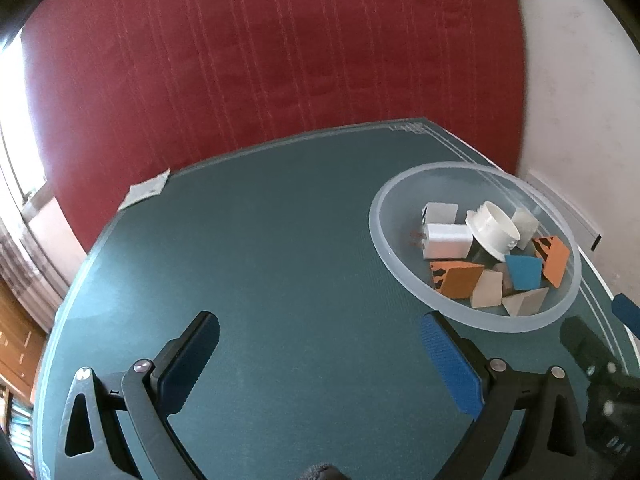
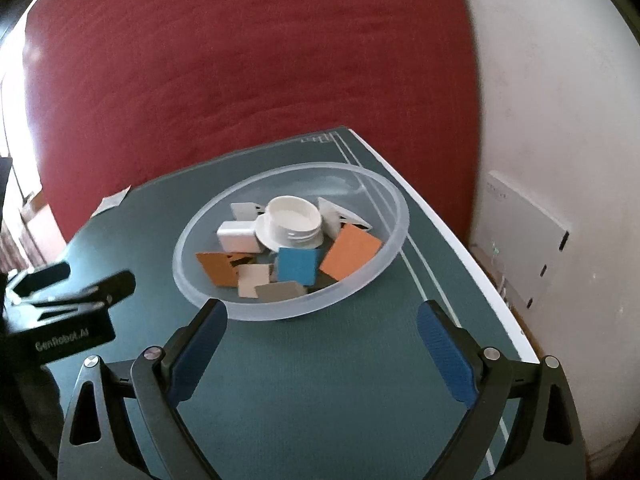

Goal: Organize rigid objects

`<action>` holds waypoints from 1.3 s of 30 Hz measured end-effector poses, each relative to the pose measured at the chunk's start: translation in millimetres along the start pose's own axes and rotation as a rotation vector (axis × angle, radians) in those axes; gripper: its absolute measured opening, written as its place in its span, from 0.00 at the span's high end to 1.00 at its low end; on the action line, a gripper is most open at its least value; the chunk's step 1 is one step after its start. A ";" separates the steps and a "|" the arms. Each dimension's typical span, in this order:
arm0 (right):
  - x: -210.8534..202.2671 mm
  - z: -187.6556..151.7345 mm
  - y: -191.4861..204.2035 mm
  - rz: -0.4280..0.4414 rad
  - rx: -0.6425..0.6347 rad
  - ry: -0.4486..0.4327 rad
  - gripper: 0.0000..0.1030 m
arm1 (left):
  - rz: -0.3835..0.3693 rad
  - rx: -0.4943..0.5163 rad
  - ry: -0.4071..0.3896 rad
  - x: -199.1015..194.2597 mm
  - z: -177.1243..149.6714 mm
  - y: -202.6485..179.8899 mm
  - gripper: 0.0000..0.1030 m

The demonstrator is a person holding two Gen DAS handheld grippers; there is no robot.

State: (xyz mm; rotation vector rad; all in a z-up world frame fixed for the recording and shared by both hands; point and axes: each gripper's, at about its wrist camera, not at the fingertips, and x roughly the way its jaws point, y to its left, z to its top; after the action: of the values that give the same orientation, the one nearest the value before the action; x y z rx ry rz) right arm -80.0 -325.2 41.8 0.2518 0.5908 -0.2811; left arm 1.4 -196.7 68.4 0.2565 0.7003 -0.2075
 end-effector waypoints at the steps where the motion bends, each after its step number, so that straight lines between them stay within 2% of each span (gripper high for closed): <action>1: -2.7 -0.7 3.8 -0.003 -0.020 -0.013 0.06 | 0.004 0.007 -0.011 -2.6 -0.1 -1.3 0.01; 6: -9.7 -1.3 14.5 -0.012 -0.073 -0.040 0.06 | -0.002 0.042 -0.047 -12.0 -1.7 -9.8 0.01; 12: -9.2 -0.5 11.6 -0.018 -0.060 -0.030 0.06 | -0.014 0.061 -0.062 -16.4 -2.2 -15.2 0.01; 22: -8.8 0.4 7.8 -0.043 -0.051 -0.026 0.06 | -0.010 0.065 -0.061 -14.1 -3.0 -15.6 0.01; 39: -5.8 -0.1 8.0 -0.038 -0.047 -0.018 0.06 | -0.008 0.084 -0.069 -13.1 -4.6 -18.4 0.01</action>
State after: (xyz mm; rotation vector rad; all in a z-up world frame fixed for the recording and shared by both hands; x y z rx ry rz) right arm -82.0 -316.7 46.3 0.1922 0.5839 -0.3055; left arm -16.2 -211.5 70.7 0.3255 0.6248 -0.2525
